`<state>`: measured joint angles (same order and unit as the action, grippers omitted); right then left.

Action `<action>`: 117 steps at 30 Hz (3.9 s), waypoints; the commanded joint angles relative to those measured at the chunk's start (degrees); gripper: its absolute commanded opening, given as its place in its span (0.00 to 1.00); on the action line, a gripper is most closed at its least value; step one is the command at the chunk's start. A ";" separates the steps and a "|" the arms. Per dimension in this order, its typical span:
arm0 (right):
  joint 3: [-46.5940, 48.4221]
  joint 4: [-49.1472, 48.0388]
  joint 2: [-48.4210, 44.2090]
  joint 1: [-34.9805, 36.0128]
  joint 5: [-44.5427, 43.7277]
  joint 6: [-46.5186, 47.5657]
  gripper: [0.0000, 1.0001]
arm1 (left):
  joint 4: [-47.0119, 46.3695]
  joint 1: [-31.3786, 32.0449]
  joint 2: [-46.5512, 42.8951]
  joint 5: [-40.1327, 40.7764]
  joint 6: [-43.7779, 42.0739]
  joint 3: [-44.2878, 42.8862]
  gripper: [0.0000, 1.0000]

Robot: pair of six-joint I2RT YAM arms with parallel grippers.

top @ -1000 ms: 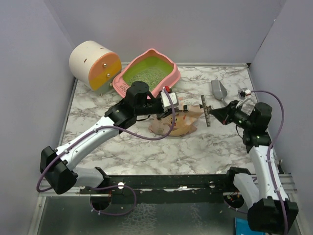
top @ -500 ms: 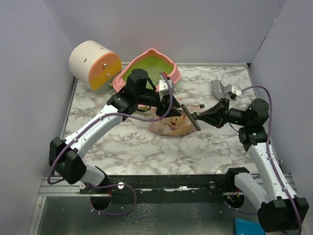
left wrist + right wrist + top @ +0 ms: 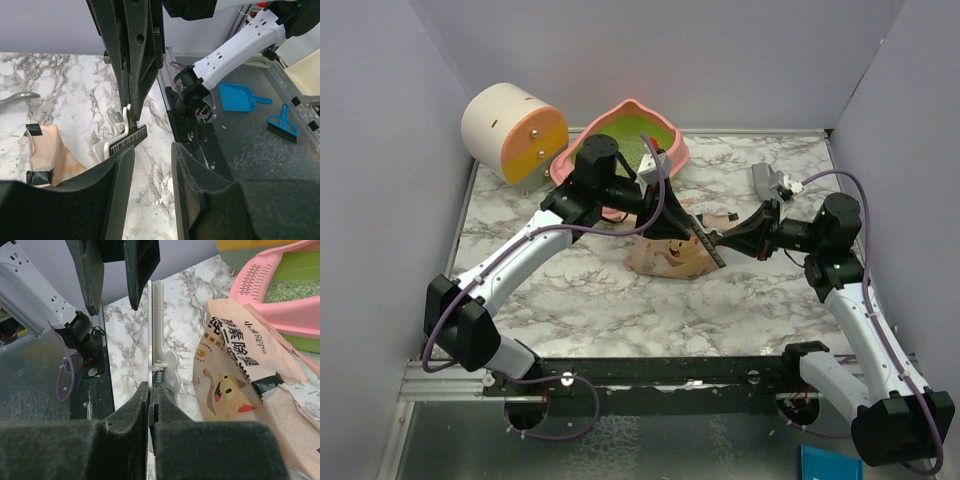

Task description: Fill the litter box with clean litter

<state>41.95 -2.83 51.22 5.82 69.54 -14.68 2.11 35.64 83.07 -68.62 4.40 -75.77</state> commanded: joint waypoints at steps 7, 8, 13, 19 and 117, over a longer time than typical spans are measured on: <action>2.36 3.82 -0.75 1.21 -1.04 2.84 0.01 | -0.96 -0.60 2.49 -0.79 2.09 -3.16 0.37; 2.24 3.99 -0.62 1.55 -1.12 3.00 0.01 | -0.89 -0.76 2.19 -0.38 2.16 -3.24 0.40; 1.90 5.57 -0.44 2.49 -1.41 3.91 0.01 | -2.33 -2.22 -0.30 2.55 2.59 -3.66 0.46; 2.23 5.63 -0.42 2.78 -1.27 4.09 0.01 | -0.76 -5.11 -1.70 5.49 0.76 -3.82 0.49; 25.15 26.71 12.69 6.91 -32.12 31.28 0.01 | 15.17 -3.47 0.04 38.92 -20.83 -2.34 0.46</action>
<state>64.58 20.47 65.12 10.17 46.44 3.01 13.58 32.01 85.58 -40.58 -7.53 -79.96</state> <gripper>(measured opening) 0.055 0.462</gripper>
